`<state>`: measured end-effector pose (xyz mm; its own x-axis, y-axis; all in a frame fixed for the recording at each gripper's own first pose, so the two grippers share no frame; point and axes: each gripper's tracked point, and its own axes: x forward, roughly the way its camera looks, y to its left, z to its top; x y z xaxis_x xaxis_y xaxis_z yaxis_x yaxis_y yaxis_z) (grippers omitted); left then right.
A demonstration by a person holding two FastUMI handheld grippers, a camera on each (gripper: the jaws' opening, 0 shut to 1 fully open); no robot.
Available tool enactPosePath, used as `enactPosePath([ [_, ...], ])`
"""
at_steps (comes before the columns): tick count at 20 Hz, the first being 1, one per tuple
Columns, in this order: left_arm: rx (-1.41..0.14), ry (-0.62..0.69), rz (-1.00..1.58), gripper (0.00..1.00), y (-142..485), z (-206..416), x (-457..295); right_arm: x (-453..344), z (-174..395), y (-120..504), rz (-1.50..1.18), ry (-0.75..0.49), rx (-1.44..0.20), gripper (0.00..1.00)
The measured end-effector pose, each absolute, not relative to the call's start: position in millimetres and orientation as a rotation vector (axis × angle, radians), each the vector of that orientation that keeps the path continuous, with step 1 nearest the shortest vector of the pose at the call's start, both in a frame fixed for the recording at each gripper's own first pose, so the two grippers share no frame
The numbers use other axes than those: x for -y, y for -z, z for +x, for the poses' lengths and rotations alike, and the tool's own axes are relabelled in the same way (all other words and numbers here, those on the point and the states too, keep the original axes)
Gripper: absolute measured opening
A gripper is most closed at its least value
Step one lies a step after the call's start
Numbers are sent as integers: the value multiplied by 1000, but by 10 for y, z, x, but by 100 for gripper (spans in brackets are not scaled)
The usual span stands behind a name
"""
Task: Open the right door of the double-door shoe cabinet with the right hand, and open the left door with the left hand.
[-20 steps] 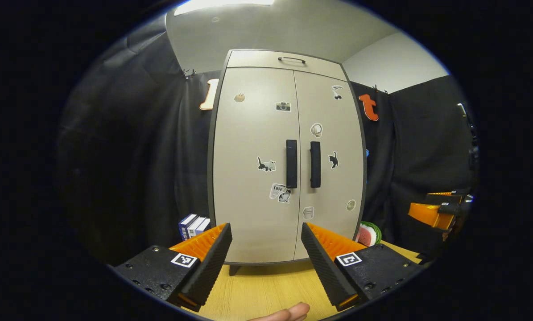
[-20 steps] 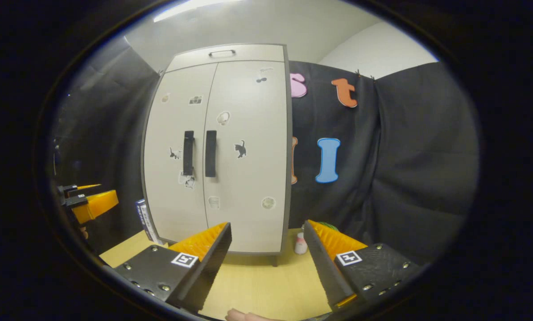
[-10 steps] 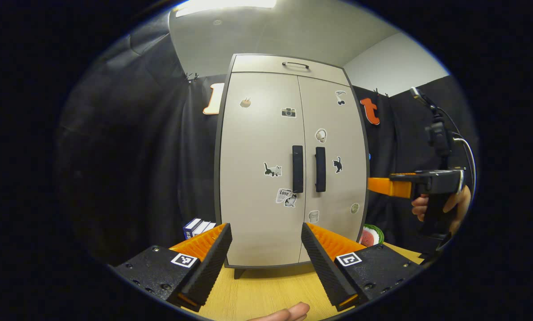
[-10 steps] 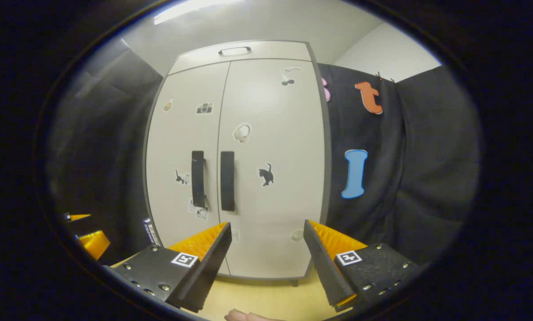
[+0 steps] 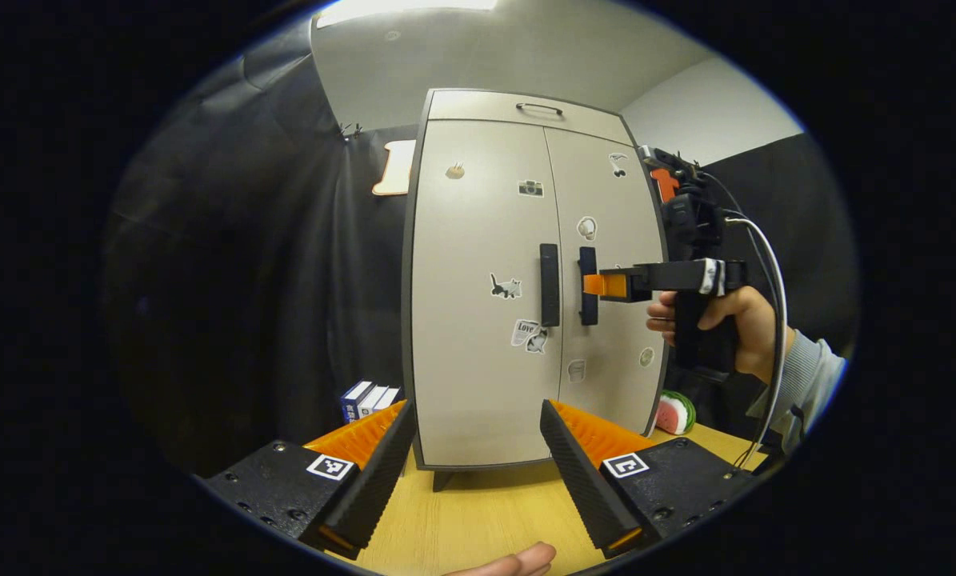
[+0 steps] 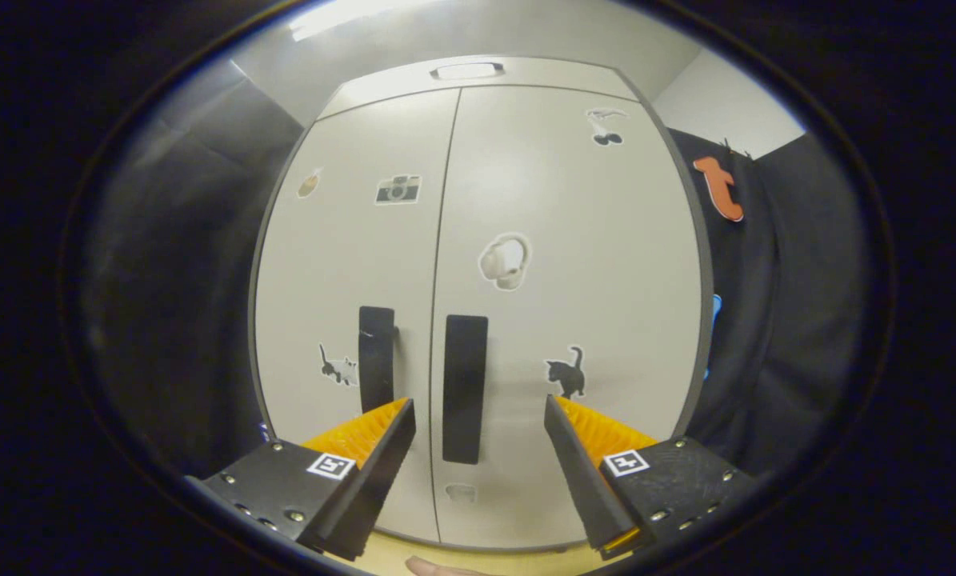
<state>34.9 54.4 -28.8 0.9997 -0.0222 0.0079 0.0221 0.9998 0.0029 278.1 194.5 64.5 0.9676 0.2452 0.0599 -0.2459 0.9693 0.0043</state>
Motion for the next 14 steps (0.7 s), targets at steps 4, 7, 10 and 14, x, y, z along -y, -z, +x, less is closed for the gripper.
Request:
enactPosePath([
  [4, 1, -1, -4, 98, 328, 365, -728, -1994, 3101, -552, 78, -200, -1, 96],
  [7, -14, -9, -16, 97, 364, 390, -821, -1988, 3143, -582, 95, -197, 13, 70],
  [10, -19, -14, -21, 98, 397, 391, -877, -2025, 3201, -552, 68, -194, -9, 64],
  [14, -20, -12, -34, 97, 384, 360, -849, -2112, 3164, -561, 61, -226, -11, 28],
])
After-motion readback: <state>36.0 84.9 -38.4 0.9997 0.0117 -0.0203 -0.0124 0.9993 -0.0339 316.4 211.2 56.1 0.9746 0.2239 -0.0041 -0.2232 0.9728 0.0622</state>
